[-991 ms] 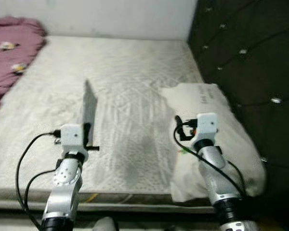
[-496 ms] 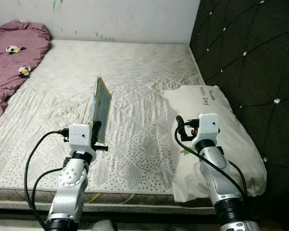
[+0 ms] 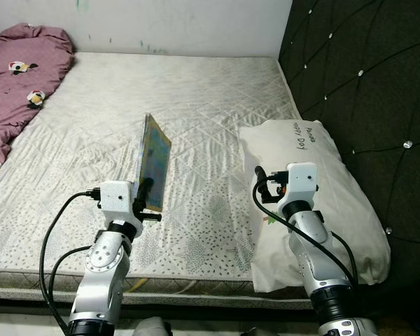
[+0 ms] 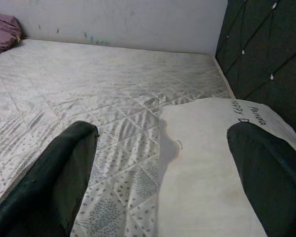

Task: Clean up the room

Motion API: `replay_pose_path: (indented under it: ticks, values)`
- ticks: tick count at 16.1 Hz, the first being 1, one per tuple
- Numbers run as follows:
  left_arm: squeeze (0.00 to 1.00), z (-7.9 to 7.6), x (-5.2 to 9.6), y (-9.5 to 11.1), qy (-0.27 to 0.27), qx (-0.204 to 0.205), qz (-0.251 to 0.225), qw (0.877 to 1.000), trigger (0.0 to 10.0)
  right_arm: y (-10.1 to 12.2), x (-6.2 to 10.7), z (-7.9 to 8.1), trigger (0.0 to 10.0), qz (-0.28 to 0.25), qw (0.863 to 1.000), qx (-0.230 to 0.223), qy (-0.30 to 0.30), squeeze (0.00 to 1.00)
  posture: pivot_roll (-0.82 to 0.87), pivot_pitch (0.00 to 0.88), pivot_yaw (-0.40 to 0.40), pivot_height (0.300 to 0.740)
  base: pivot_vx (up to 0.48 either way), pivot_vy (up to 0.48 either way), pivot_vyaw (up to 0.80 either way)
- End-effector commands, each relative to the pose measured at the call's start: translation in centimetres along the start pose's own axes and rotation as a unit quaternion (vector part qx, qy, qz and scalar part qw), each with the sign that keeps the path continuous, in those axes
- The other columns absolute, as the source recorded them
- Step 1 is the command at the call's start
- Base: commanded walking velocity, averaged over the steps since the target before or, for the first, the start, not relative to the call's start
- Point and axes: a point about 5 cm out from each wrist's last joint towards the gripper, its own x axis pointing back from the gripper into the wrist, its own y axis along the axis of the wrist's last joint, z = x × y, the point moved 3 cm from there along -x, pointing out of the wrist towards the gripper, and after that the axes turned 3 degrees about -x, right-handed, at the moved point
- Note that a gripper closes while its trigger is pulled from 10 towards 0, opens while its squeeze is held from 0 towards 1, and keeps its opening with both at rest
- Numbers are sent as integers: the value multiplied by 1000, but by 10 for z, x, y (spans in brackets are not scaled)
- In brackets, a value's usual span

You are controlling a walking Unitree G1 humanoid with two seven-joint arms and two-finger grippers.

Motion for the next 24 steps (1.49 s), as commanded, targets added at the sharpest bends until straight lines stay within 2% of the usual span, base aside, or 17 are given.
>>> replay_pose_path:
  ticks: [1, 2, 7, 9, 10, 14, 18, 24]
  values:
    - [0, -2, -1, 13, -2, -8, -26, 1000, 10000, 1, -1, -2, 10000, -2, 1000, -2, -1, 0, -16, 0, -25, 740, 0, 0, 0]
    - [0, -1, -1, 12, 9, -12, -21, 1000, 10000, 1, -1, -2, 10000, -2, 1000, -3, -2, 0, -18, 0, -26, 740, 0, 0, 0]
    - [0, -9, -3, 12, -23, 12, -21, 999, 10000, 1, -1, 1, 10000, -2, 1000, -5, 3, 0, -21, 0, -27, 740, 0, 0, 0]
    - [0, -8, -3, 12, -16, 1, -24, 1000, 10000, 1, -1, 1, 10000, -2, 1000, -6, 4, 0, -22, 0, -29, 736, 0, 0, 0]
    - [0, -3, -4, 9, 7, -8, -16, 1000, 10000, 1, -1, 0, 10000, -1, 1000, -5, 3, 0, -24, 0, -29, 720, 0, 0, 0]
    - [0, -4, -5, 13, 5, -8, -28, 1000, 10000, 0, 0, 0, 10000, 1, 1000, -5, 4, 0, -23, 1, -28, 686, 0, 0, 0]
    - [0, -5, -9, 18, 6, -15, -39, 999, 10000, -2, 1, 2, 10000, 2, 1000, -9, 6, 0, -24, 3, -26, 634, 0, 0, 0]
    - [0, -7, -8, 17, 2, -9, -40, 999, 10000, -4, 2, 0, 10000, 7, 1000, -10, 1, 0, -24, 6, -25, 634, 0, 0, 0]
